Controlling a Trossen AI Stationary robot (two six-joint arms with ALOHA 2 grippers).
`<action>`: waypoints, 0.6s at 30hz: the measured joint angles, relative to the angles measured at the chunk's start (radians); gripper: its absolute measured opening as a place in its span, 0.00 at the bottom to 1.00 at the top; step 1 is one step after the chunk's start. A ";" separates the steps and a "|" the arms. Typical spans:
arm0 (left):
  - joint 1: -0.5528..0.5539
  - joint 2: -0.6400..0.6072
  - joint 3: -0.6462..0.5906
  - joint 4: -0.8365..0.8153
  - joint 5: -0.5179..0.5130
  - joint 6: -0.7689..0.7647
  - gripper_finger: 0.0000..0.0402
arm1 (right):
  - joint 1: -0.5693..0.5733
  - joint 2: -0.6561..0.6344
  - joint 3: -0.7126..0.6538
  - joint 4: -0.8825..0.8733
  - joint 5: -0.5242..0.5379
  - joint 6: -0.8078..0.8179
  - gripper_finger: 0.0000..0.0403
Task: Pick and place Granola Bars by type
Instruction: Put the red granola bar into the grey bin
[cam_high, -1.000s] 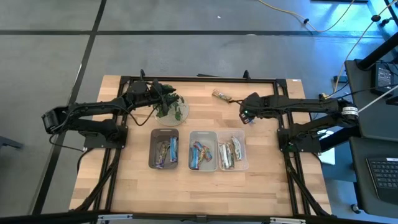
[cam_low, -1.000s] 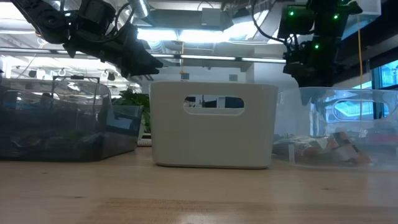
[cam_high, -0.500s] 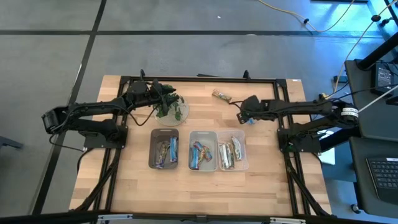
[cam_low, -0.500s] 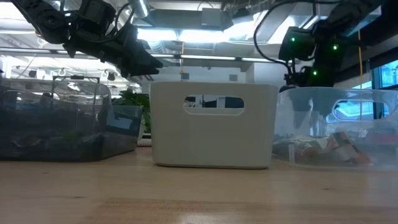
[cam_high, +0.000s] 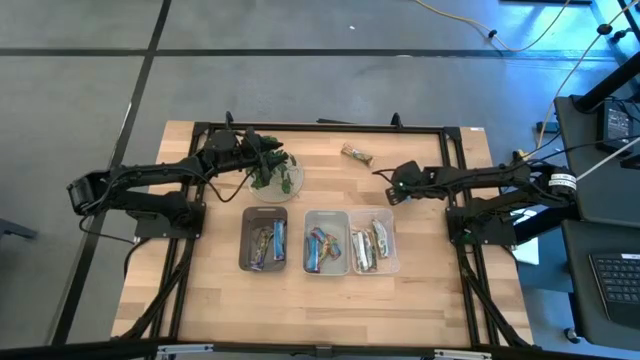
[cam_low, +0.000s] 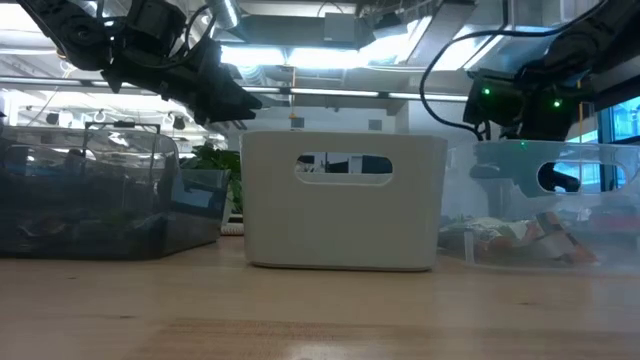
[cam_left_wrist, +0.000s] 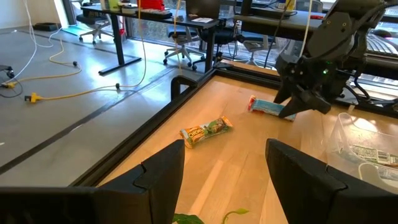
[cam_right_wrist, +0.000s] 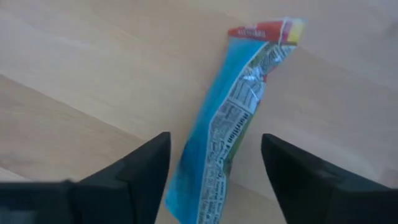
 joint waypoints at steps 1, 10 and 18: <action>0.000 0.000 0.000 0.000 0.000 0.000 0.54 | 0.000 0.000 -0.005 0.000 0.000 -0.001 0.60; 0.000 0.000 0.000 0.000 0.000 0.000 0.54 | 0.000 0.000 -0.012 -0.001 0.001 -0.004 0.37; 0.000 0.000 0.000 0.000 0.000 -0.003 0.54 | 0.000 0.000 -0.012 -0.001 0.009 -0.042 0.22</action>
